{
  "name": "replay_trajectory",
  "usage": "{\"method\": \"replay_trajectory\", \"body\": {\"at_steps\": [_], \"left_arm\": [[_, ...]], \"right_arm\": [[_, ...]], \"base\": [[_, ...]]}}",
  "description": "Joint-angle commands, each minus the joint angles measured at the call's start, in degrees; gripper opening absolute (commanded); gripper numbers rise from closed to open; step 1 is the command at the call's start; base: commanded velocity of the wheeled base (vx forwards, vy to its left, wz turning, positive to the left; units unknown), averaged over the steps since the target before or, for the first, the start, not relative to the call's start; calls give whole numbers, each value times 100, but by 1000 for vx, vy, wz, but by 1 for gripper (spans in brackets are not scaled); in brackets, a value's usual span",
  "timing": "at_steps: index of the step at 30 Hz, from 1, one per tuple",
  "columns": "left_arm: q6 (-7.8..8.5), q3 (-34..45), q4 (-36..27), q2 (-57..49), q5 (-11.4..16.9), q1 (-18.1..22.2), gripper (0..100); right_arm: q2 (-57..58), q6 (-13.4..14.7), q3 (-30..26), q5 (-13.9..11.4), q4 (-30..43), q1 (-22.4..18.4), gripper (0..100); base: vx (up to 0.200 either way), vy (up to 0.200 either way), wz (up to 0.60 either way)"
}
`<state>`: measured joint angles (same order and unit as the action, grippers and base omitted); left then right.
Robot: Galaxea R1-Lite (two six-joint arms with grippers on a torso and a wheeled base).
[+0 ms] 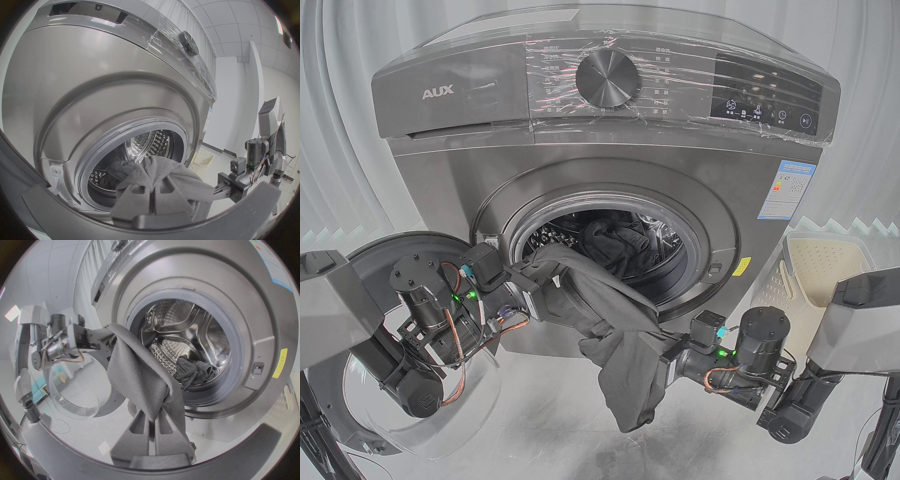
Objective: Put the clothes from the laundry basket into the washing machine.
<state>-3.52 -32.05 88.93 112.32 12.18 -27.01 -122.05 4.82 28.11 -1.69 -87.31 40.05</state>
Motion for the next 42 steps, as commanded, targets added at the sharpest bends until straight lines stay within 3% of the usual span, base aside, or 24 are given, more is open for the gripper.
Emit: {"method": "replay_trajectory", "body": {"at_steps": [1,11,17,21,23,31,34,36,42], "left_arm": [[10,-3,1,26,-5,21,0],[18,-38,1,97,-198,56,0],[27,-12,1,79,-207,65,0],[18,-12,1,88,-207,91,0],[18,-3,1,88,-207,82,0],[27,190,1,-62,-207,91,0],[10,366,1,-255,-198,91,0],[-17,577,1,-483,-190,91,0],[-8,805,1,-800,-190,91,0]], "right_arm": [[358,19,-491,-305,-120,-181,0],[375,72,-508,-701,-128,-6,0],[516,99,-297,-727,-137,-85,0],[911,239,-359,-1404,-120,-85,0],[938,257,-324,-1553,-128,-155,0],[727,90,-289,-1571,-128,-832,0],[656,81,-104,-1421,-137,-964,0],[542,90,28,-1105,-137,-1016,0],[841,116,-78,-1043,-137,-964,0]], "base": [[0,0,0],[0,0,0],[0,0,0],[0,0,0],[0,0,0],[0,0,0],[0,0,0],[0,0,0],[0,0,0]]}}
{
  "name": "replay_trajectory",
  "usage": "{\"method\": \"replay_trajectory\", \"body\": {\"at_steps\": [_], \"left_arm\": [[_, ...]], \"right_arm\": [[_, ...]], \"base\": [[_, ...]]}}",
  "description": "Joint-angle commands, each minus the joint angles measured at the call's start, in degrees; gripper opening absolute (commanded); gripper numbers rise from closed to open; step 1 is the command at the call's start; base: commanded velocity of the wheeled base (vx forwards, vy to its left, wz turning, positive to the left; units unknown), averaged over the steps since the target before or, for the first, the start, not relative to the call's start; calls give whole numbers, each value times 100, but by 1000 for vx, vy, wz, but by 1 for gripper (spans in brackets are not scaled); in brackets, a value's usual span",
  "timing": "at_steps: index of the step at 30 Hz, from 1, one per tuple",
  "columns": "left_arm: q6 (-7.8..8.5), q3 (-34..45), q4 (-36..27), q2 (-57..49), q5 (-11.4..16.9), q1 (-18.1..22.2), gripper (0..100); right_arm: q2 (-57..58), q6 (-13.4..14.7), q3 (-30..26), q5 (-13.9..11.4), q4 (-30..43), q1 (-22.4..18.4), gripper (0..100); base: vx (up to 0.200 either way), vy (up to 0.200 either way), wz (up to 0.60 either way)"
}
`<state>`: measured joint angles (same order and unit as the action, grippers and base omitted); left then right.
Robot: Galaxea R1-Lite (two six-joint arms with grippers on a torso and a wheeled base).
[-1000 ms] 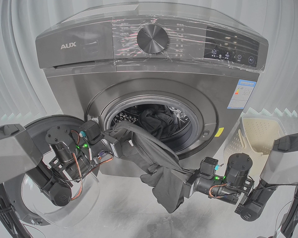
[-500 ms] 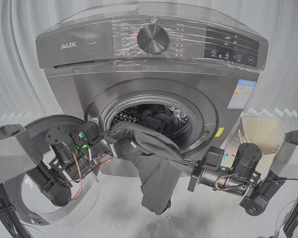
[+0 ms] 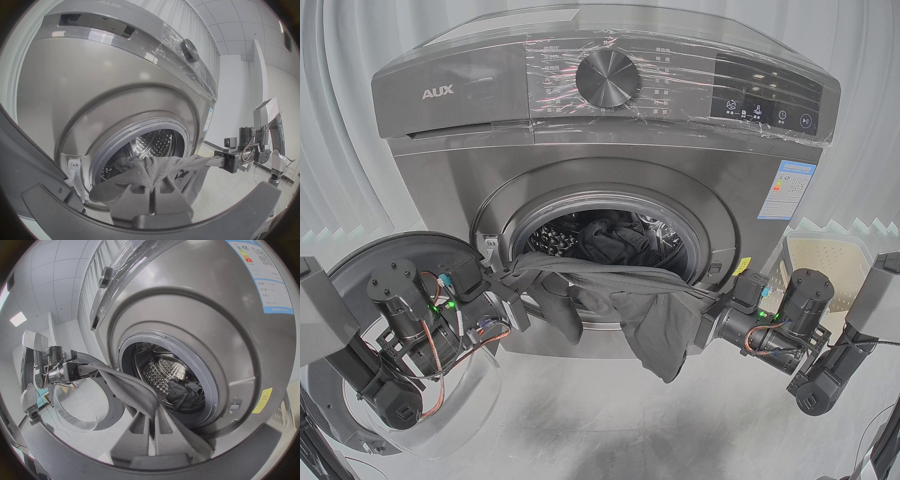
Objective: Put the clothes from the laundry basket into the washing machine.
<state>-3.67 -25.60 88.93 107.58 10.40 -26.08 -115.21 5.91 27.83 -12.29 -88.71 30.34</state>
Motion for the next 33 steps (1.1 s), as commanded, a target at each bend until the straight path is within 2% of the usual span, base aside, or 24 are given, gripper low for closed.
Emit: {"method": "replay_trajectory", "body": {"at_steps": [1,4,6,8,10,11,14,21,23,28,33], "left_arm": [[-2,161,1,-343,-20,-3,0],[7,169,1,-370,-20,-3,0],[7,143,1,-387,-20,-3,0],[-2,143,1,-387,-20,-3,0],[-2,143,1,-396,-20,-3,0],[-2,178,1,-431,-20,-20,0],[15,169,1,-431,-20,-64,0],[33,249,1,-457,-12,-91,0],[51,319,-7,-580,-20,-143,0],[59,354,-7,-607,-20,-214,0],[59,363,-7,-607,-20,-223,0]], "right_arm": [[201,-2,-76,25,-6,7,0],[236,-20,-164,86,-6,-2,0],[306,-11,-296,253,-15,16,0],[394,33,-410,315,-6,42,0],[430,59,-436,315,12,60,0],[447,77,-507,315,3,218,0],[465,77,-516,332,3,341,0],[280,59,-516,455,3,314,0],[139,94,-454,578,3,323,0],[-660,121,65,587,-15,200,0],[-1100,112,346,587,-6,156,0]], "base": [[0,0,0],[0,0,0],[0,0,0],[0,0,0],[0,0,0],[0,0,0],[0,0,0],[0,0,0],[0,0,0],[0,0,0],[0,0,0]]}}
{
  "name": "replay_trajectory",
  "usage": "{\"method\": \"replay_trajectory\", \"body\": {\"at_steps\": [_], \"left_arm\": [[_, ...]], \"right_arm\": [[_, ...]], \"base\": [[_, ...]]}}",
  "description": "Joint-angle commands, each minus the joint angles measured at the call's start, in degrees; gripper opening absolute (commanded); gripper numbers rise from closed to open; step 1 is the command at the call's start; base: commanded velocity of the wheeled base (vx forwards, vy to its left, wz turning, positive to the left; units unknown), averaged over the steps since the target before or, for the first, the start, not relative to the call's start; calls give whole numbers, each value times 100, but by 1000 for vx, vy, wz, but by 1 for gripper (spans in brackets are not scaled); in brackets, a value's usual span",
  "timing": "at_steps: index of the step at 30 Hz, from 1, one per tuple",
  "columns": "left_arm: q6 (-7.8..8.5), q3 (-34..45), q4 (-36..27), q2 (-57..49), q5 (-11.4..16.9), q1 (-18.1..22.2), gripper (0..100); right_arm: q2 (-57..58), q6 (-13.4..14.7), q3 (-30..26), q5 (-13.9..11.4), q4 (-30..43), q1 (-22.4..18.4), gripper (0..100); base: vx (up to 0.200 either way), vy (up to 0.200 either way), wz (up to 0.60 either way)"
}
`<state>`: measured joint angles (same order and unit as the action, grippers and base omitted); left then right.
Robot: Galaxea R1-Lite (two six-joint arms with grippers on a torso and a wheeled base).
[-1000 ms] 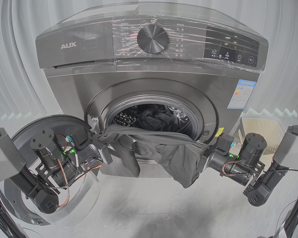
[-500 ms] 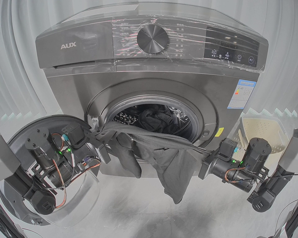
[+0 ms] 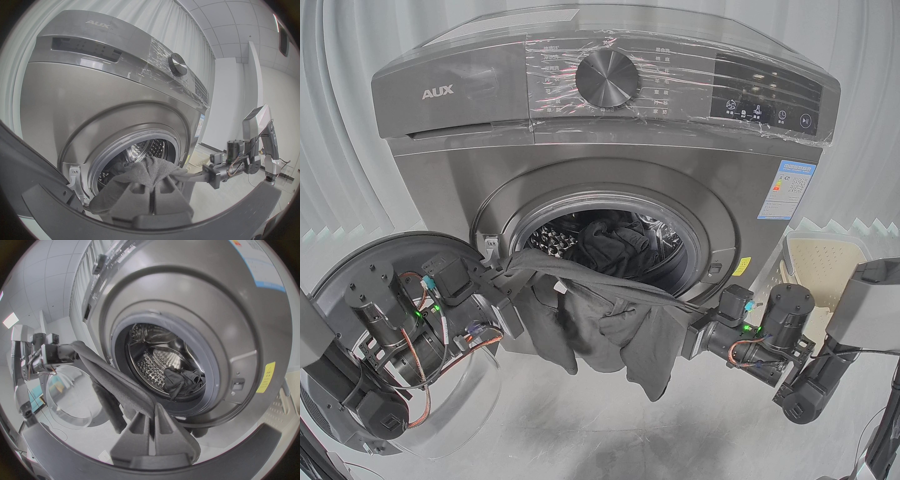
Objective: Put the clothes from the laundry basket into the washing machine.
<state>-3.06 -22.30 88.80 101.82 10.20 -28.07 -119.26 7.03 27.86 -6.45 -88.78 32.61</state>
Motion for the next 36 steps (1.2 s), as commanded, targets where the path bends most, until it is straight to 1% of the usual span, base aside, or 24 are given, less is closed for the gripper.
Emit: {"method": "replay_trajectory", "body": {"at_steps": [1,2,3,6,8,9,16,20,24,26,27,29,31,32,33,36], "left_arm": [[-2,32,6,-30,-1,-23,0],[-2,32,6,-30,-1,-84,0],[-2,32,6,-21,-1,-110,0],[-2,32,6,23,-10,-251,0],[-2,32,6,23,-10,-251,0],[-2,24,-3,49,-18,-383,0],[7,15,6,137,-18,-392,0],[-2,-29,-11,154,-18,-365,0],[-2,-47,-11,216,-18,-330,0],[-2,-73,-11,242,-71,-295,0],[-2,-73,-11,242,-71,-295,0],[-2,-108,-11,286,-133,-286,0],[-2,-135,-11,295,-133,-286,0],[-2,-135,-11,304,-133,-286,0],[-10,-161,-11,313,-133,-286,0],[-10,-179,-20,321,-141,-260,0]], "right_arm": [[-695,0,343,12,1,-71,0],[-739,0,440,21,10,-35,0],[-748,0,475,21,10,-18,100],[-801,-9,466,21,19,44,100],[-801,-9,466,21,19,44,100],[-1099,-27,493,30,10,140,100],[-1504,-79,669,30,10,158,100],[-1416,-79,625,30,-7,351,100],[-1082,-79,343,21,1,712,100],[-818,-79,45,3,10,984,100],[-801,-79,36,-6,10,1002,100],[-484,-71,-307,-14,19,1336,100],[-387,-71,-404,-6,19,1511,100],[-387,-71,-413,-6,19,1520,100],[-326,-62,-483,12,19,1705,100],[-282,-44,-500,56,19,1951,100]], "base": [[0,0,0],[0,0,0],[0,0,0],[0,0,0],[0,0,0],[0,0,0],[0,0,0],[0,0,0],[0,0,0],[0,0,0],[0,0,0],[0,0,0],[0,0,0],[0,0,0],[0,0,0],[0,0,0]]}}
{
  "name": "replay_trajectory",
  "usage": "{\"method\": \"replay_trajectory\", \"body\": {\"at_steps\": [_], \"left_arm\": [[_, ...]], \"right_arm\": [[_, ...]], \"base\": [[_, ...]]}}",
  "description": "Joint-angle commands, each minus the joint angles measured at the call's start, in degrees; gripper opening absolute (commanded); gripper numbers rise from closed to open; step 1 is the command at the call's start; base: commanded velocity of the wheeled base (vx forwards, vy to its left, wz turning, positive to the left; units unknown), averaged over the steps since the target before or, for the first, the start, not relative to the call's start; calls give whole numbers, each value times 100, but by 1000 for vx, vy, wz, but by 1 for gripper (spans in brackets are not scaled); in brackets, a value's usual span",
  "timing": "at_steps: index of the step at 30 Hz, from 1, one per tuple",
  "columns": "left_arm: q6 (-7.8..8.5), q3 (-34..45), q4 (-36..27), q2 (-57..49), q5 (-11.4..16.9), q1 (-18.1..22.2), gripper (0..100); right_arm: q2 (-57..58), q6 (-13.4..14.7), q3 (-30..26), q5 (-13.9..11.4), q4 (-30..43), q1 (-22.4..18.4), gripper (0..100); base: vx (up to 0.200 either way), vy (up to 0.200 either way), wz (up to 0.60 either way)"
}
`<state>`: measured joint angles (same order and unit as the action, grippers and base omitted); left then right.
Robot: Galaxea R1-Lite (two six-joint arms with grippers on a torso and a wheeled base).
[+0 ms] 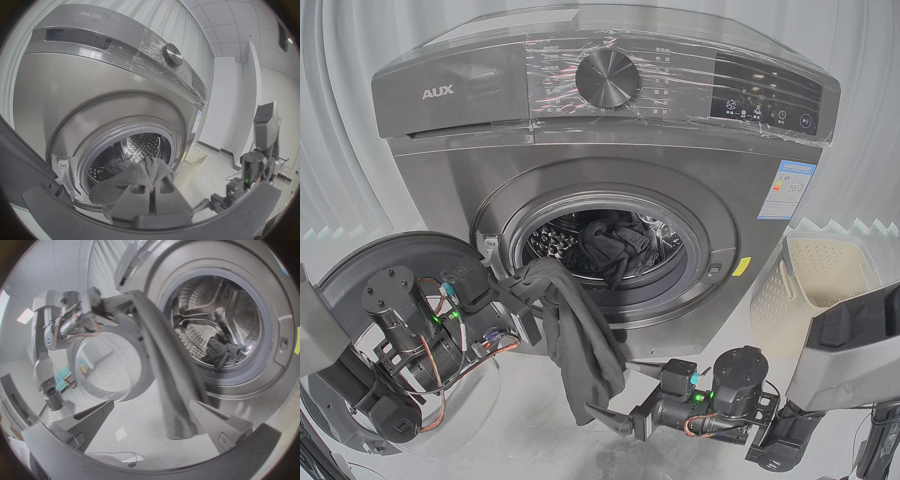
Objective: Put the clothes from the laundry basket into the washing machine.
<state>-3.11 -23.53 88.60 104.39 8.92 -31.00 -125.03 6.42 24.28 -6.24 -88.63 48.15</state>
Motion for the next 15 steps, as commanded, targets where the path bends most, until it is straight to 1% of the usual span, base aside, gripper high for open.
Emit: {"method": "replay_trajectory", "body": {"at_steps": [1,6,7,8,9,11,12,13,15], "left_arm": [[-6,-73,-1,64,-31,50,0],[-6,-152,8,134,-163,59,0],[-6,-152,8,143,-163,59,0],[-6,-152,8,143,-163,59,0],[-6,-161,8,143,-163,59,0],[-6,-170,8,152,-172,59,0],[-6,-170,8,152,-172,59,0],[-6,-196,8,152,-172,59,0],[-14,-196,-1,143,-172,59,0]], "right_arm": [[277,8,-117,44,3,449,100],[224,17,59,114,3,687,100],[207,17,235,299,12,783,100],[189,17,296,343,21,801,100],[66,26,542,484,21,836,100],[-189,26,973,580,30,827,100],[-215,26,1017,589,21,827,100],[-444,26,1351,738,30,827,100],[-681,26,1729,958,65,836,100]], "base": [[0,0,0],[0,0,0],[0,0,0],[0,0,0],[0,0,0],[0,0,0],[0,0,0],[0,0,0],[0,0,0]]}}
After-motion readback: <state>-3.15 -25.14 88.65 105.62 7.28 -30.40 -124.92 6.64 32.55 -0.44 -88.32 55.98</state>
